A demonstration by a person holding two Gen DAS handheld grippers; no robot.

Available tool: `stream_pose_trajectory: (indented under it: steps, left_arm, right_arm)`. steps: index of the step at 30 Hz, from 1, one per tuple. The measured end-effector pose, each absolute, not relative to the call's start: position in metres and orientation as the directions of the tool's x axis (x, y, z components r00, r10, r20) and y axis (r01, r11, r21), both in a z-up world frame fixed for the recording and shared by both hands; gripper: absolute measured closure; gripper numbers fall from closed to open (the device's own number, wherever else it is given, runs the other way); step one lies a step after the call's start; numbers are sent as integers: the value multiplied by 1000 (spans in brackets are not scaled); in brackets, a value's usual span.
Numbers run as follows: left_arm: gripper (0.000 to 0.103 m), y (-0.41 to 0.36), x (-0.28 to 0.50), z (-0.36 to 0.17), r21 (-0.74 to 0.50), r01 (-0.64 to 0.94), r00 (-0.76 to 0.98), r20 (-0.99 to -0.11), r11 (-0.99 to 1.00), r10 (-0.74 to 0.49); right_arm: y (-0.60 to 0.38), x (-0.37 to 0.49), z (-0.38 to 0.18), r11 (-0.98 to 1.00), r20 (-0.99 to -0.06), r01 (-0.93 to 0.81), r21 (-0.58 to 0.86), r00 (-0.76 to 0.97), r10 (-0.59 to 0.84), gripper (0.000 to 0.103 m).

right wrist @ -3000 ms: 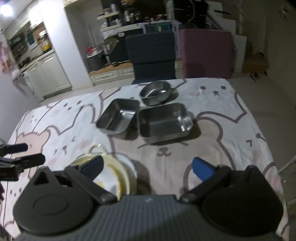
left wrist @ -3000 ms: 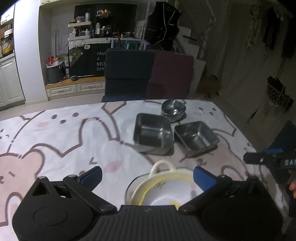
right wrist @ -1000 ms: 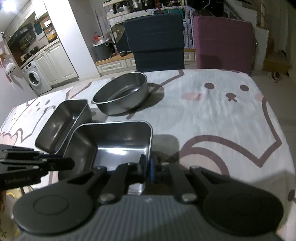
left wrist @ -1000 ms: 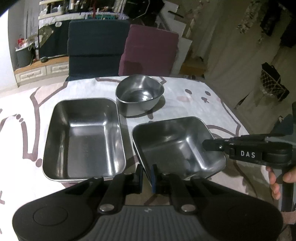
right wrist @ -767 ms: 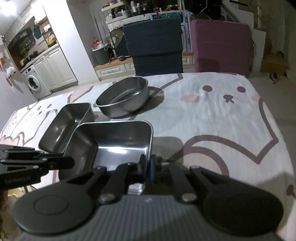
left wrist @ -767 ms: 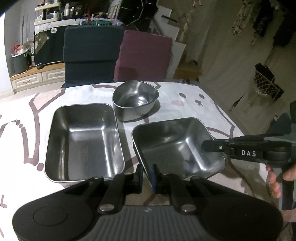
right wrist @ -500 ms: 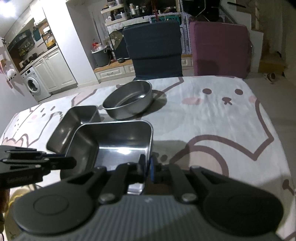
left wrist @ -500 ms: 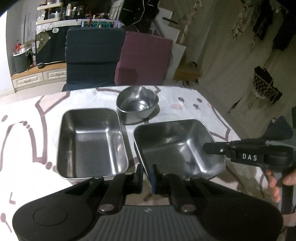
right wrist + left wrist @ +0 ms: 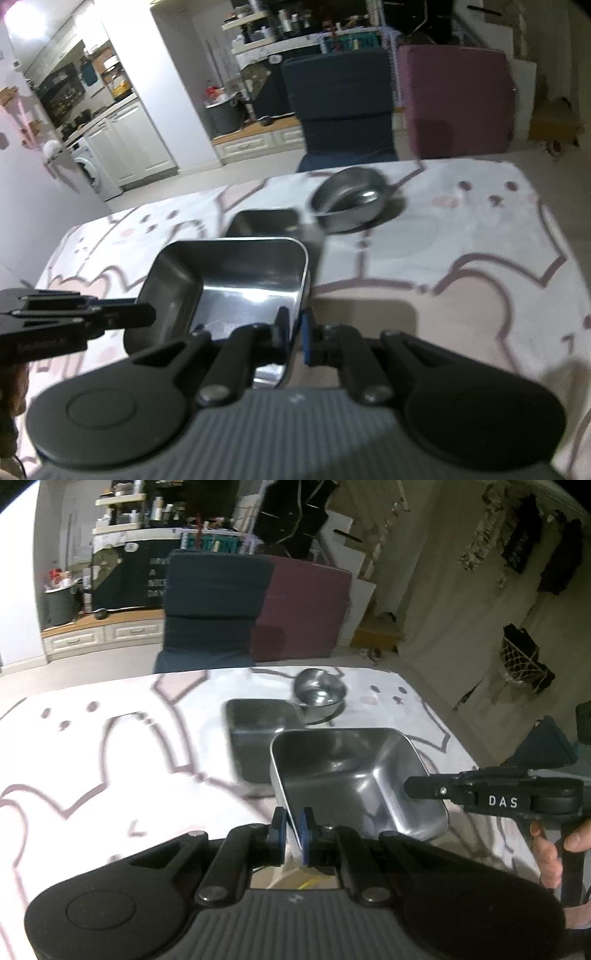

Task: Organize plates and bowls

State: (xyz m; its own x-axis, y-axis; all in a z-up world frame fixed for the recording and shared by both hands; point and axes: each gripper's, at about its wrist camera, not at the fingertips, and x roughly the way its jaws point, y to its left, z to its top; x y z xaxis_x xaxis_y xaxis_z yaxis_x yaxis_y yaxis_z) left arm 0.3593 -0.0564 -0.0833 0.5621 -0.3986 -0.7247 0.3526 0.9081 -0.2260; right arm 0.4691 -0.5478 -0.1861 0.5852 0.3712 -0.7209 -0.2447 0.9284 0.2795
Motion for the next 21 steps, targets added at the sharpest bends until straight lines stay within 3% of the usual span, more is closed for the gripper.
stream_pose_trajectory:
  steps: [11, 21]
  left_arm:
    - [95, 61, 298, -69, -173, 288, 576, -755, 942, -314]
    - [95, 132, 271, -112, -168, 206, 503, -827, 964, -252]
  right_arm:
    - [-427, 418, -191, 891, -740, -333, 310, 504, 446, 94]
    - [-334, 395, -238, 861, -803, -386, 331, 363, 472, 93]
